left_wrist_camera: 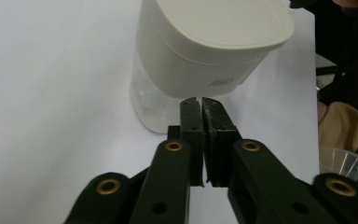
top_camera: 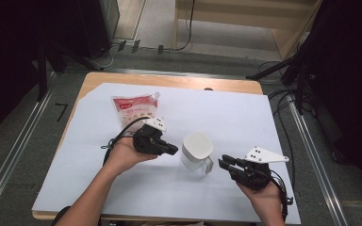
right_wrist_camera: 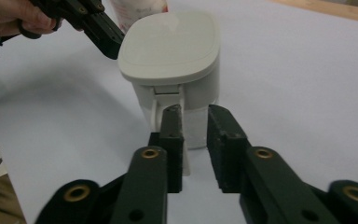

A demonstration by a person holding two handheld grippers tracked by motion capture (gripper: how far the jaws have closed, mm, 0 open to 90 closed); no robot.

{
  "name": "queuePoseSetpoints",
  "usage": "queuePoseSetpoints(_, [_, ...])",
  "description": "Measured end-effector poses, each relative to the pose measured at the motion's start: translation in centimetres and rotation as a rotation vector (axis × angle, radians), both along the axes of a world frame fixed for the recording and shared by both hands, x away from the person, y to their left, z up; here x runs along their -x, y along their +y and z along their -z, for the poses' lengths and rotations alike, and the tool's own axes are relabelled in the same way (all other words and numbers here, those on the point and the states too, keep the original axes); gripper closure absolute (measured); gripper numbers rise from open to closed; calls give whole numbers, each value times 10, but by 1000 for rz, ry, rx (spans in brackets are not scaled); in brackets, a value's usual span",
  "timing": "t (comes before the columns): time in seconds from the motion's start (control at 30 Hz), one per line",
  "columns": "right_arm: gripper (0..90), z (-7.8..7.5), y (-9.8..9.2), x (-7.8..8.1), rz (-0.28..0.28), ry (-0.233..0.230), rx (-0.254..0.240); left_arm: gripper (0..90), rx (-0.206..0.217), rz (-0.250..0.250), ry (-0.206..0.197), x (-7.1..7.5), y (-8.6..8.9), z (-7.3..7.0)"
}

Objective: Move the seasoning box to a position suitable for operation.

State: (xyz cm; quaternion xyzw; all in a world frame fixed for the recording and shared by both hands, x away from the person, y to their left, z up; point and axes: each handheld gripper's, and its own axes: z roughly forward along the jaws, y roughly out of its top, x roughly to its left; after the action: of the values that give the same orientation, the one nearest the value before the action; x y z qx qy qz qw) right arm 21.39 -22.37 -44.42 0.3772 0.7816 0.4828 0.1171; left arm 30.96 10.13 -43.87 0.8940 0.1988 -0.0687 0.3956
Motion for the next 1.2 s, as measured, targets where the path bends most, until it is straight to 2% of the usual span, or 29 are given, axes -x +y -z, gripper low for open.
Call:
queuePoseSetpoints(0.03, [809,1,2,1,-5,2,3,900,-8,26,3,0,-1,1])
queuePoseSetpoints(0.07, [809,1,2,1,-5,2,3,900,-8,26,3,0,-1,1])
queuePoseSetpoints(0.1, [883,2,4,2,-21,5,-2,900,-12,42,9,2,-3,3])
queuePoseSetpoints(0.13, [883,2,4,2,-21,5,-2,900,-12,42,9,2,-3,3])
queuePoseSetpoints(0.17, [900,2,5,3,-27,10,1,900,-19,55,-11,3,-5,4])
queuePoseSetpoints(0.27, [900,4,10,4,-43,14,1,900,-19,68,-17,5,-10,7])
queuePoseSetpoints(0.3, [900,5,12,4,-49,17,6,900,-29,73,-9,6,-13,10])
queuePoseSetpoints(0.4, [900,9,18,7,-63,20,11,900,-53,88,-28,9,-19,15])
queuePoseSetpoints(0.53, [900,18,28,8,-100,42,28,900,-72,78,7,10,-26,33])
queuePoseSetpoints(0.73, [900,26,36,7,-114,56,43,900,-95,64,-4,7,-28,44])
queuePoseSetpoints(0.8, [900,30,39,6,-111,70,53,900,-100,61,-12,6,-29,47])
queuePoseSetpoints(0.9, [900,32,39,5,-106,78,57,900,-87,55,-3,5,-30,50])
queuePoseSetpoints(0.97, [900,35,38,3,-103,90,51,900,-88,68,-7,3,-29,51])
queuePoseSetpoints(1.2, [900,39,38,-1,-92,101,53,900,-108,67,-25,1,-32,55])
